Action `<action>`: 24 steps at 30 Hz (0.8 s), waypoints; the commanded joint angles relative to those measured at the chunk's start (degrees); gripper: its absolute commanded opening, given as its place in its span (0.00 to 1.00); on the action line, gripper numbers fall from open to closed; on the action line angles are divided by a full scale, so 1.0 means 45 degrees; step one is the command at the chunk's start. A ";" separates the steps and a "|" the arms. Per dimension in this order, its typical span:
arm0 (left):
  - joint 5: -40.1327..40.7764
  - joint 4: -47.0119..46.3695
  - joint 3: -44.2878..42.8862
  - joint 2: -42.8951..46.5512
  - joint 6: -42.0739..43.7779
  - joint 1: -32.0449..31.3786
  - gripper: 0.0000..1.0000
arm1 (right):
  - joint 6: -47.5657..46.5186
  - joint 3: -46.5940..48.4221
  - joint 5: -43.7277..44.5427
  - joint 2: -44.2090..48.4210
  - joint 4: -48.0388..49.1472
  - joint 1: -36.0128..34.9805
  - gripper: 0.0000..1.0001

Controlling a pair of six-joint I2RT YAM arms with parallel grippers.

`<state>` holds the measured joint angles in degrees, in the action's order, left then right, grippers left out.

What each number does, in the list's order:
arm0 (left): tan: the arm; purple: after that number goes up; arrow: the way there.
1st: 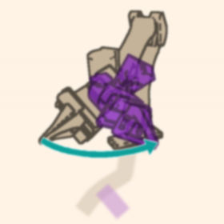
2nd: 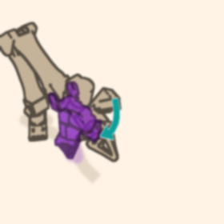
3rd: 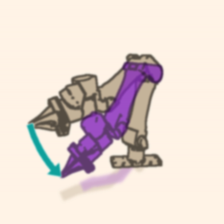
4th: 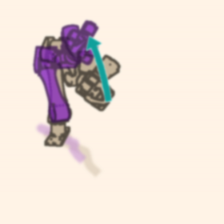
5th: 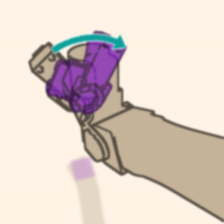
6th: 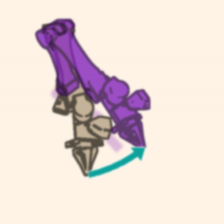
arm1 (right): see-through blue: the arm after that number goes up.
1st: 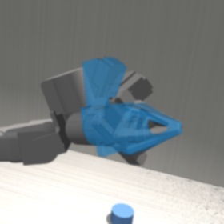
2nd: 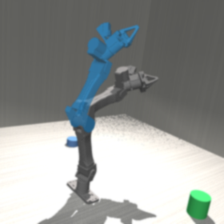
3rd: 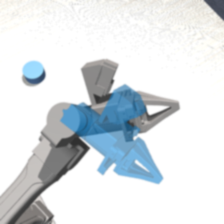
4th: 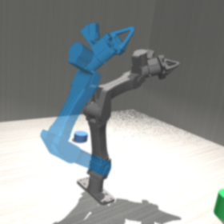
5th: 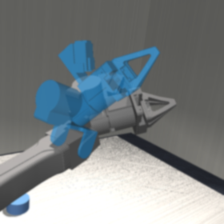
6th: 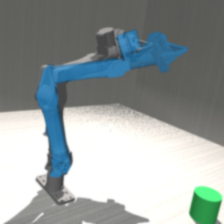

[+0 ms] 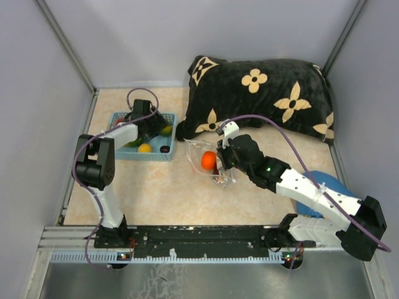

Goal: Place the food in the zip-top bag and seal the zipper
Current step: Pick up the fake fruit from the bin, then place the fake fruit in the zipper food storage bag.

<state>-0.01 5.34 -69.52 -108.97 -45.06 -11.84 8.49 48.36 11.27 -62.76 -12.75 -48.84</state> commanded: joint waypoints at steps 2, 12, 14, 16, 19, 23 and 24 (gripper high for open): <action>0.0202 -0.0443 0.0263 0.0895 0.0383 0.0072 0.59 | -0.0217 0.0151 0.0044 -0.0056 0.0779 0.0085 0.00; 0.0373 -0.0258 0.2163 0.3638 0.0593 -0.0105 0.47 | -0.0131 0.0305 -0.0059 -0.0117 0.0760 0.0082 0.00; 0.0400 -0.0152 0.2639 0.4425 0.0682 -0.0221 0.45 | -0.0061 0.0305 -0.0064 -0.0116 0.0752 0.0082 0.00; 0.0469 -0.0062 0.3140 0.5266 0.0730 -0.0358 0.45 | 0.0029 0.0309 -0.0090 -0.0096 0.0743 0.0091 0.00; 0.0224 -0.0023 0.3810 0.6506 0.0893 -0.0458 0.44 | 0.0108 0.0337 -0.0130 -0.0135 0.0782 0.0085 0.00; -0.0105 0.0420 0.4164 0.7987 0.1352 -0.0851 0.43 | 0.0126 0.0429 -0.0120 -0.0273 0.0774 0.0076 0.00; -0.0114 0.0561 0.4174 0.8349 0.1552 -0.0991 0.43 | 0.0127 0.0458 -0.0116 -0.0303 0.0768 0.0077 0.00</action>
<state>0.86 6.57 -51.42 -77.28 -41.41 -14.31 8.78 48.36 10.83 -63.55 -11.94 -48.84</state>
